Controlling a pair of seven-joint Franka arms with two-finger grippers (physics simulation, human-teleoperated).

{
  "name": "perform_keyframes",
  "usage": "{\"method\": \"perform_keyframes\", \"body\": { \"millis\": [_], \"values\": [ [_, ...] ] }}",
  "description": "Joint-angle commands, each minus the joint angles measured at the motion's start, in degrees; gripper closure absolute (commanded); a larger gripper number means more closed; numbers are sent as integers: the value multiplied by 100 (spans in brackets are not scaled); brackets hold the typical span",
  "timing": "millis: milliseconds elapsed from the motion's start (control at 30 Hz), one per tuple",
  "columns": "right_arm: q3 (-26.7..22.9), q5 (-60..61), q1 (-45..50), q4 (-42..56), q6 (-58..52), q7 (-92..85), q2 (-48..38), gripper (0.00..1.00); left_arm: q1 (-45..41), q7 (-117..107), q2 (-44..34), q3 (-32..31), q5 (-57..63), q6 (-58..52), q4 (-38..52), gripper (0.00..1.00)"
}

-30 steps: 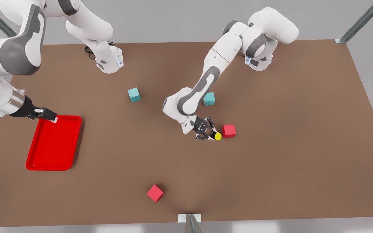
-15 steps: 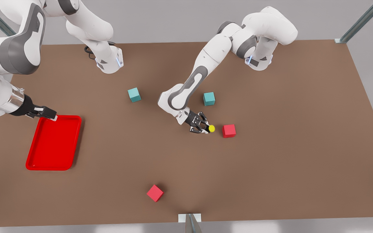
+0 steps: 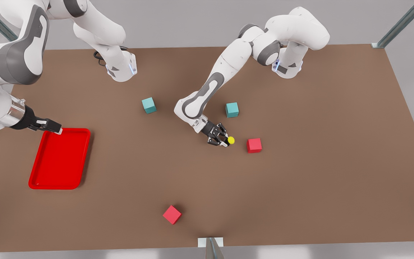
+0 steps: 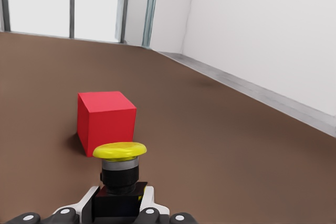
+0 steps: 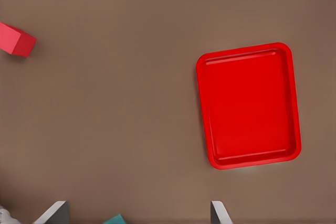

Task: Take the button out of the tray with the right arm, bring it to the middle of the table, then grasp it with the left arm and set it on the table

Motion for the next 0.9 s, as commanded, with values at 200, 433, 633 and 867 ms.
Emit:
{"method": "perform_keyframes", "body": {
  "millis": [200,433,633,867],
  "values": [
    [3,3,-8,4,17,-8,4,0,-93,-364,-5,2,74,-6,-9,62],
    [3,3,-8,4,-1,-8,4,0,-172,-179,39,2,74,-14,-26,62],
    [-6,126,-26,13,96,-8,13,0,-234,-179,83,2,74,-6,-26,61],
    [3,152,-61,48,96,-87,13,0,-296,32,39,-6,74,-32,-35,0]
  ]
}}
